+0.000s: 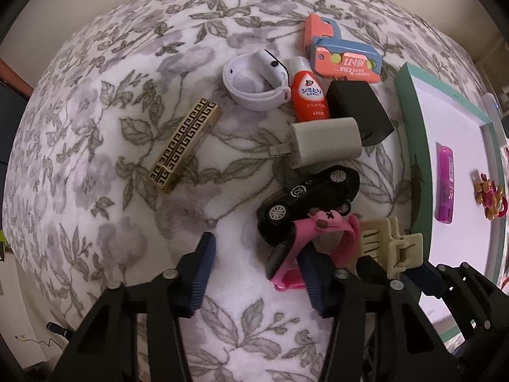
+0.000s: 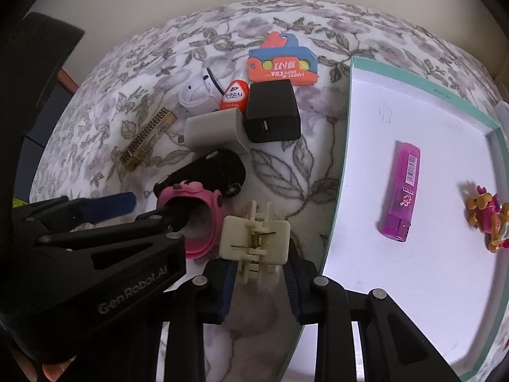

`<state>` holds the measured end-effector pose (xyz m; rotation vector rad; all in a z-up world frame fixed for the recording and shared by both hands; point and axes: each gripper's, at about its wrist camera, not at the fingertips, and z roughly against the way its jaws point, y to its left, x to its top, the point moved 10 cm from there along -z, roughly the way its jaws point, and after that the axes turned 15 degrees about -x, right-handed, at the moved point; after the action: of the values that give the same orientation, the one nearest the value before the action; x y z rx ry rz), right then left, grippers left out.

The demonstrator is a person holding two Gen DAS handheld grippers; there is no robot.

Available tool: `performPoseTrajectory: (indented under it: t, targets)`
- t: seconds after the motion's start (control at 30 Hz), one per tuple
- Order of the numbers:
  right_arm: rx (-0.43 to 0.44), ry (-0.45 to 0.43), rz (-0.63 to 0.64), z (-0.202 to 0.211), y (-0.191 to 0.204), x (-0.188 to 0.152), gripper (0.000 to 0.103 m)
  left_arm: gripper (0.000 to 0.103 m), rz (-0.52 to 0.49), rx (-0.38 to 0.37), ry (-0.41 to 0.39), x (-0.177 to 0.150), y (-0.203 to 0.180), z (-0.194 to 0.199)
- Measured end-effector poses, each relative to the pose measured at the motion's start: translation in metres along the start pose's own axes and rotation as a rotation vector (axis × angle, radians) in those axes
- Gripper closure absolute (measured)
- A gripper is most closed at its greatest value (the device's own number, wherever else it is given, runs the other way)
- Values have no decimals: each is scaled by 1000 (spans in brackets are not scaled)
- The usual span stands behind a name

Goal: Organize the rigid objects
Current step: 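Grasp the cream hair clip with the right tool while the left tool grasps the pink watch, then carry the hair clip and pink watch into the tray and open both tools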

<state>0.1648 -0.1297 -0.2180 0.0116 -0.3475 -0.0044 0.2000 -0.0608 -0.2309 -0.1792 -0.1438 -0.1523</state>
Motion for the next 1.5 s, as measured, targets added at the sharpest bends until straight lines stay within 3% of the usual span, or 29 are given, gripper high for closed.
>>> performPoseTrajectory:
  t: [0.07,0.3,0.6,0.7,0.73,1.5]
  targets:
    - [-2,0,1,-1,1,0,73,59,-5,-6,2,-1,-2,-1]
    - [-4,-3,3,-1,2,1,73,65,-12,-10,29,-4,-3,-10]
    - [-7,-15,12,1,4,1,74,81,3,-36,34,-7,-4,-14]
    - [-3,-17,10,2,4,3,77,86,15,-42,31,-6,-3,-12]
    - [2,-17,9,2,4,3,84,88,19,-43,30,-6,-2,-13]
    - [81,-93,-61,38,-9,19,85,91,59,-95,-44,4,11,26]
